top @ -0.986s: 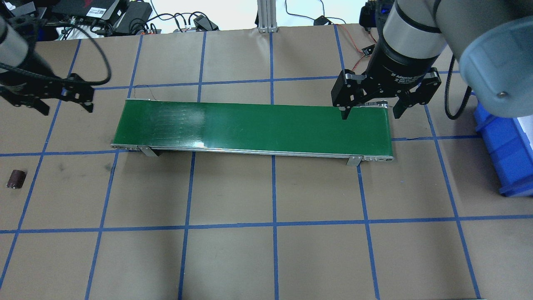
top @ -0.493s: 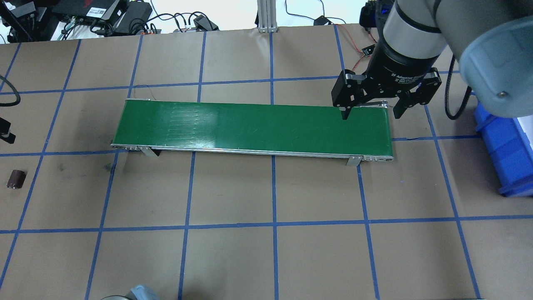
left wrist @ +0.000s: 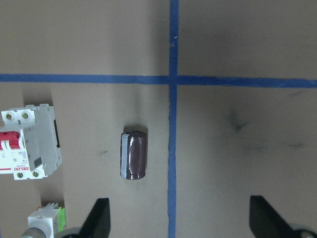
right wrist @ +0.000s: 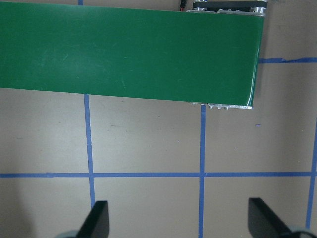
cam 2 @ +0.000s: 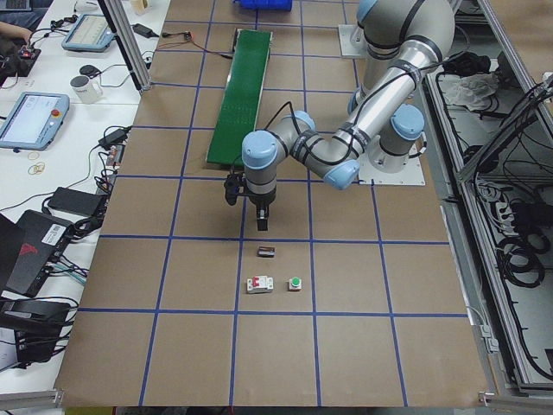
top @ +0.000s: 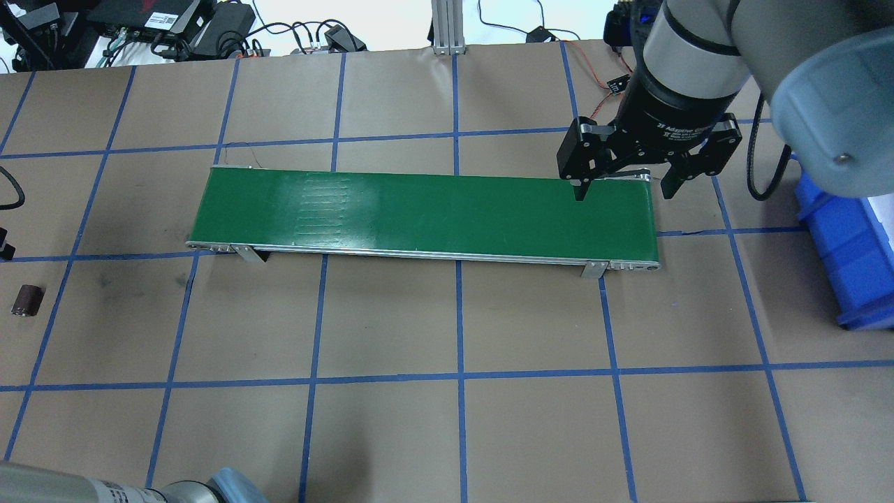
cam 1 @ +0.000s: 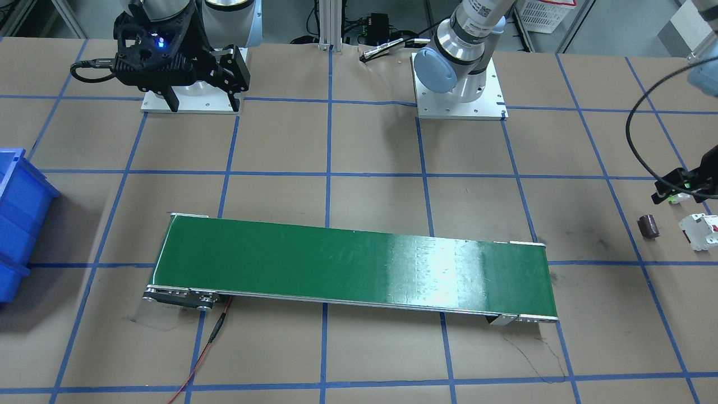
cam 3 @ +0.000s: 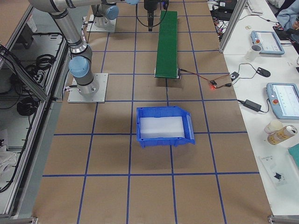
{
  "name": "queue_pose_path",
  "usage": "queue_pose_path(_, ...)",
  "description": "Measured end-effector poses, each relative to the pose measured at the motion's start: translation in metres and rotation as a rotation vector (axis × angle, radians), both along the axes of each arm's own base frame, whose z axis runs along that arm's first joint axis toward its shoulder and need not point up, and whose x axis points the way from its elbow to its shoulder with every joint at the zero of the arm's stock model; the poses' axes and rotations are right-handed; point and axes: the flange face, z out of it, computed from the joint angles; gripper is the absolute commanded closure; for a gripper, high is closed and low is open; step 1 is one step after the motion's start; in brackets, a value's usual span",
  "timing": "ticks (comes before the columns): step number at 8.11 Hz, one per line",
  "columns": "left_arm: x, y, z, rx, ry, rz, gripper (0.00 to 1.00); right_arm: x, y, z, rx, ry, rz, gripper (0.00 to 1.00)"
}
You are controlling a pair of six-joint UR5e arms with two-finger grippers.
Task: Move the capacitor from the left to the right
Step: 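Move the left gripper down toward the dark capacitor beside the belt, then close the left gripper on the dark capacitor and lift it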
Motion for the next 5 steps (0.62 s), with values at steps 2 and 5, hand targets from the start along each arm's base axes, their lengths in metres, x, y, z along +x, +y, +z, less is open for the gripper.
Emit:
queue_pose_path(2,0.029,-0.001,-0.047,0.016,0.013,0.01,0.0,0.001,0.0,0.0,0.001,-0.005,0.0,0.0)
queue_pose_path(5,0.043,-0.005,-0.089,0.043,0.036,0.002,0.0,0.0,0.0,0.0,0.001,-0.002,0.001,0.0)
